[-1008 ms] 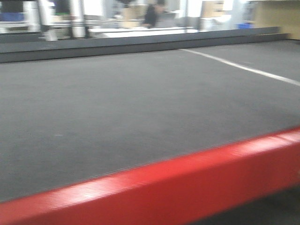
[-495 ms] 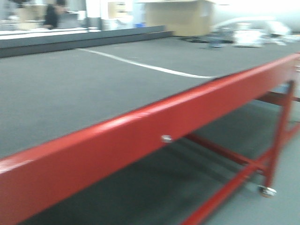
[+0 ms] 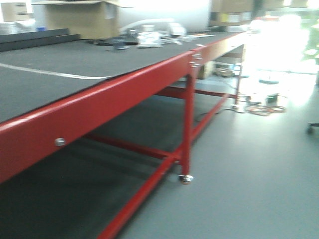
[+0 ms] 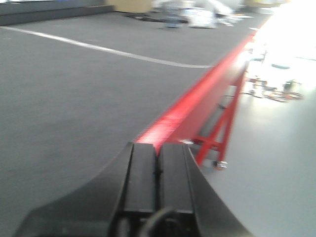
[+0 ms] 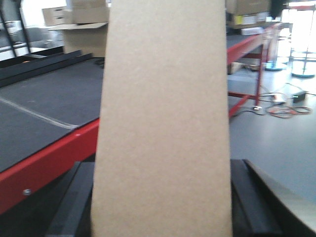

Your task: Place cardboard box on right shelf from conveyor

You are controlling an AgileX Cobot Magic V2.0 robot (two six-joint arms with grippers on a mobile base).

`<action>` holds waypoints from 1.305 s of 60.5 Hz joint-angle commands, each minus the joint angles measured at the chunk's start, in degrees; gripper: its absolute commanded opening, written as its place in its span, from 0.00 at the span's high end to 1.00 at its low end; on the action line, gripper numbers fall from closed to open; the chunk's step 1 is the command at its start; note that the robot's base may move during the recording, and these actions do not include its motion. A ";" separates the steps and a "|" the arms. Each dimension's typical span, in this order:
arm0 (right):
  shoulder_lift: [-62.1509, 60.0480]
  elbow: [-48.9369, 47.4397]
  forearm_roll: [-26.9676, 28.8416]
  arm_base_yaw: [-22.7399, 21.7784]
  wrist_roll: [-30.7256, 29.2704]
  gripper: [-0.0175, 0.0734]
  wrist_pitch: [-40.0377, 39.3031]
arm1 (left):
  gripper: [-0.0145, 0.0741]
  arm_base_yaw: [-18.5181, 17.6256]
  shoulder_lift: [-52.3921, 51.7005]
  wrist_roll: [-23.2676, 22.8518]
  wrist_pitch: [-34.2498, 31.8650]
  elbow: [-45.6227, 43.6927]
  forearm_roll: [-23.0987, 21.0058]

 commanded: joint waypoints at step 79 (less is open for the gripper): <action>1.07 -1.33 -0.53 -0.36 -0.51 0.60 -6.22 | 0.97 -5.39 -0.83 0.02 -4.79 0.56 -0.34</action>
